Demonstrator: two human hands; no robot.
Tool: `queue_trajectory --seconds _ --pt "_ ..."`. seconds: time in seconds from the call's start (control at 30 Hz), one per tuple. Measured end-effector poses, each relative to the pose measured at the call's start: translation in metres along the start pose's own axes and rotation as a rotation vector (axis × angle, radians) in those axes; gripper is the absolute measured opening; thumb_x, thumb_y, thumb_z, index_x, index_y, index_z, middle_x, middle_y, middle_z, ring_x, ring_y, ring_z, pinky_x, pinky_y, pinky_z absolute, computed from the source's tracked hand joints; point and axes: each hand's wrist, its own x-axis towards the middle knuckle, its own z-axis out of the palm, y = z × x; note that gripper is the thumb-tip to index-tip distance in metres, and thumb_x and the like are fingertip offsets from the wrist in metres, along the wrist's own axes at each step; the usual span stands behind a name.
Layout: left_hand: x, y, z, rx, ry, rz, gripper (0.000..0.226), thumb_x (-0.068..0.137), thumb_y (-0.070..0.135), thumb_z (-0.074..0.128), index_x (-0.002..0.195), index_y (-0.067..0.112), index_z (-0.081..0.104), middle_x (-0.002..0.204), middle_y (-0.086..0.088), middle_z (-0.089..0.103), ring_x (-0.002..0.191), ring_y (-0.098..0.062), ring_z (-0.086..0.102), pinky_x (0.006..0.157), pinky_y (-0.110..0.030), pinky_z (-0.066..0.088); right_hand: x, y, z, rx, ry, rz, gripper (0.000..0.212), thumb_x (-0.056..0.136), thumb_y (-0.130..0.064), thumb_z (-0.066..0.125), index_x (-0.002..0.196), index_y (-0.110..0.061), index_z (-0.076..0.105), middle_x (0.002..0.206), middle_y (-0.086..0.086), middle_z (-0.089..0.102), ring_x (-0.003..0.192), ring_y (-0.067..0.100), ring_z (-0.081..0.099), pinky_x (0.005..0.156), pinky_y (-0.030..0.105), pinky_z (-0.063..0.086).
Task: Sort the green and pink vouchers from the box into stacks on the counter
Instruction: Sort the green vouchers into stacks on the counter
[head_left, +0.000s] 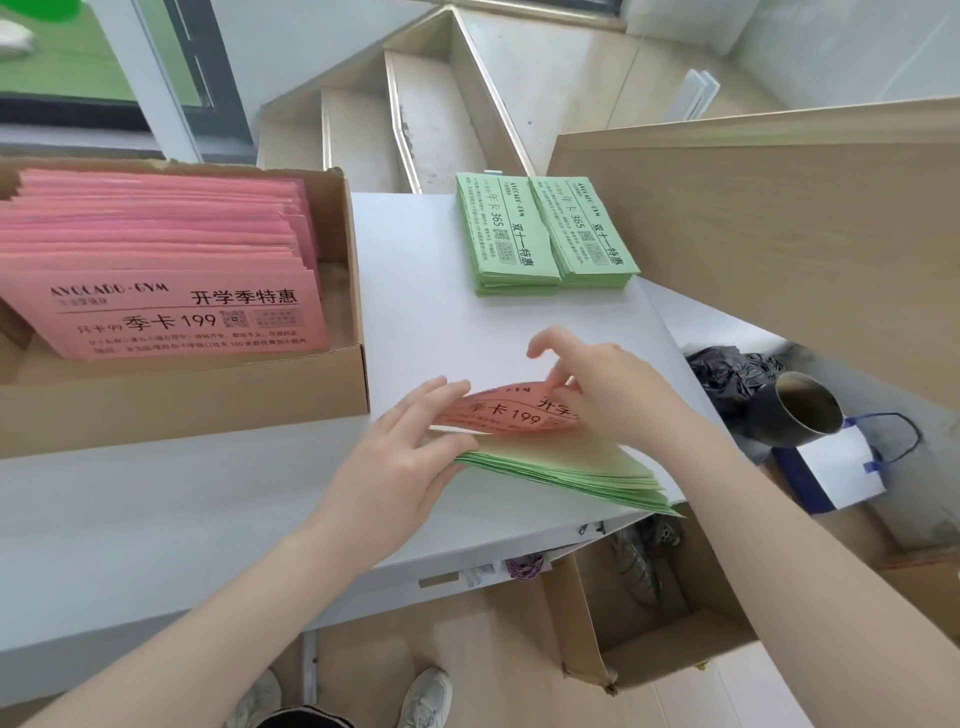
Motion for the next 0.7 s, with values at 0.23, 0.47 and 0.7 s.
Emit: queue_trajectory --seconds 0.23,0.47,0.7 --pt "-0.022 -0.017 -0.031 -0.073 0.010 -0.168 0.020 0.092 0.033 0.041 0.102 0.023 0.055 0.106 0.000 0.070 0.077 -0.022 0.070 0.053 -0.029 0.055 0.024 -0.025 -0.016 0.071 0.436 -0.139 0.018 0.091 -0.017 0.051 0.096 -0.018 0.068 0.085 0.004 0.069 0.076 0.029 0.060 0.064 0.038 0.049" --pt "-0.071 -0.059 -0.092 0.056 0.026 -0.215 0.035 0.098 0.046 0.020 0.104 0.027 0.050 0.088 0.003 0.073 0.066 -0.020 0.069 0.048 -0.027 0.054 0.084 -0.151 -0.034 0.162 0.648 -0.481 0.023 0.087 -0.021 0.048 0.087 -0.015 0.070 0.075 0.004 0.068 0.065 0.031 0.060 0.055 0.036 0.047" --pt "-0.097 -0.109 -0.133 0.042 0.079 -0.237 0.020 0.088 0.032 0.042 0.106 0.025 0.049 0.091 0.000 0.073 0.072 -0.018 0.070 0.054 -0.028 0.056 0.144 -0.239 0.006 -0.140 0.320 -0.574 0.023 0.091 -0.008 0.047 0.094 -0.018 0.067 0.091 -0.002 0.068 0.086 0.023 0.060 0.068 0.031 0.047"
